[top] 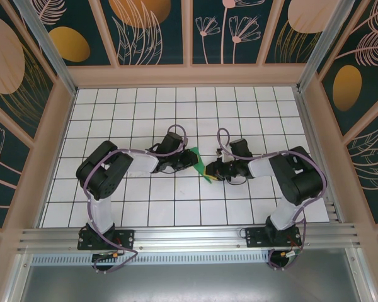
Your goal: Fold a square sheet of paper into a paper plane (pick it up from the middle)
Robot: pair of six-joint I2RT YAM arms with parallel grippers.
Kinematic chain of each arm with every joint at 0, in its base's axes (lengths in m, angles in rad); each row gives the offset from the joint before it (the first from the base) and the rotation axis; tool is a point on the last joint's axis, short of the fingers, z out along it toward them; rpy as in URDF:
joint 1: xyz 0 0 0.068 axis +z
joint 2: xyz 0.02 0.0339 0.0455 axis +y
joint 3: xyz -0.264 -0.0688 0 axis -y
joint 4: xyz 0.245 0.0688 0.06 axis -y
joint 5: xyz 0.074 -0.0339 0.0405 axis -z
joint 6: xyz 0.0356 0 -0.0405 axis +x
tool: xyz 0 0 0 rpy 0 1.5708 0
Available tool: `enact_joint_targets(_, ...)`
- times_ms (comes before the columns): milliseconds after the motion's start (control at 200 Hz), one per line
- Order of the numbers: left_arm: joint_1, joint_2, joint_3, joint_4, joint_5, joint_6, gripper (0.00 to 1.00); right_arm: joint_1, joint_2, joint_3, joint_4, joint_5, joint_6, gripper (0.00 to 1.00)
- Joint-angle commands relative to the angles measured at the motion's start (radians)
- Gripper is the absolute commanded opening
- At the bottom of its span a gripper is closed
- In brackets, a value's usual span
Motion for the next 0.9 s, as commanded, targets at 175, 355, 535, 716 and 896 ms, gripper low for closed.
enact_joint_targets(175, -0.001, 0.063, -0.005, -0.152, -0.090, 0.056, 0.21, -0.008, -0.144, 0.072, -0.236, 0.131, -0.088, 0.31)
enact_joint_targets(355, -0.001, 0.064, -0.009, -0.137, -0.076, 0.054, 0.20, 0.031, -0.116, 0.142, -0.255, 0.127, -0.122, 0.25)
enact_joint_targets(535, -0.001, 0.064, -0.014, -0.127, -0.072, 0.046, 0.20, 0.078, -0.019, 0.202, -0.246, 0.106, -0.135, 0.18)
enact_joint_targets(716, -0.002, 0.068, -0.017, -0.135, -0.078, 0.039, 0.20, 0.099, 0.045, 0.213, -0.261, 0.115, -0.146, 0.16)
enact_joint_targets(896, -0.002, 0.072, -0.010, -0.155, -0.096, 0.032, 0.20, 0.101, 0.050, 0.174, -0.286, 0.132, -0.161, 0.16)
